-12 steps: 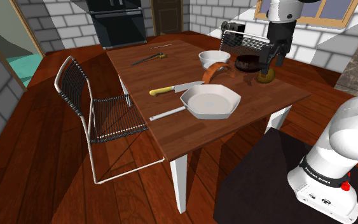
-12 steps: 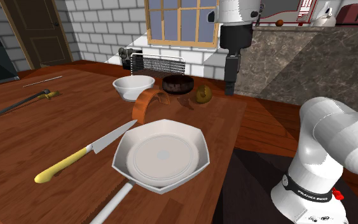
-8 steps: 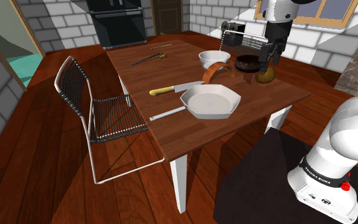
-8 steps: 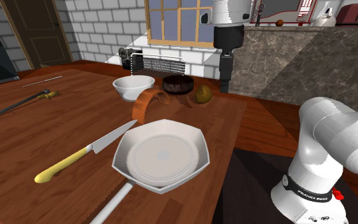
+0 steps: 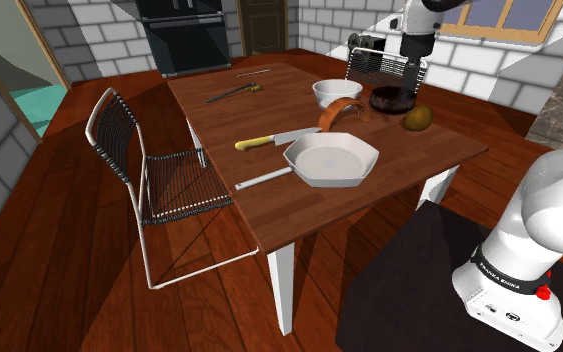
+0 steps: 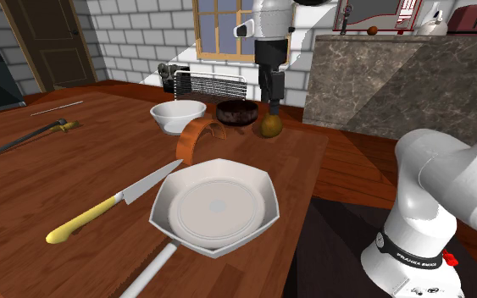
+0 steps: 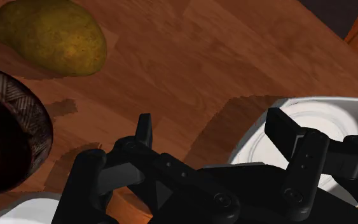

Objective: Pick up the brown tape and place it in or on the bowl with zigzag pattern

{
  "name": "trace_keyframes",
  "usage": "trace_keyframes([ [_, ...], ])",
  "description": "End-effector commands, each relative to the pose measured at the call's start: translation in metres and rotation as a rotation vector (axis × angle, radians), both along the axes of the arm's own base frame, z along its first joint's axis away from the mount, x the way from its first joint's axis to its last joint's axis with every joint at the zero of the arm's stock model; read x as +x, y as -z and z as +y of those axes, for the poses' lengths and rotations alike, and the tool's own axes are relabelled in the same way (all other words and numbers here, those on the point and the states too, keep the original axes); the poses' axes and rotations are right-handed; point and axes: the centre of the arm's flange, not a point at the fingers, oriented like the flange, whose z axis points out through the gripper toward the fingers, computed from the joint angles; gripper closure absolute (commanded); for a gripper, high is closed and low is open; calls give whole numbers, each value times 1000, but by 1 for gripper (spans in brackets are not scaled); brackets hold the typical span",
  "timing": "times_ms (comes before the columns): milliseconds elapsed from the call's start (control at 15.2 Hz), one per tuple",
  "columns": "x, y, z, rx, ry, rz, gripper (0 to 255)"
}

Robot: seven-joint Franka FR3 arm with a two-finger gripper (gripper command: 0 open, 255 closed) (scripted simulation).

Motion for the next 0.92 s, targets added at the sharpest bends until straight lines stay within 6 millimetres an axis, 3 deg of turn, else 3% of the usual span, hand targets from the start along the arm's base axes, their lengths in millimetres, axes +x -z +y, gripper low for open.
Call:
trace_keyframes([
  [0,27,5,-12,5,-106,-3,0],
  [462,113,17,-35,30,-448,-11,0],
  [858,189,27,-31,51,-741,-19,0],
])
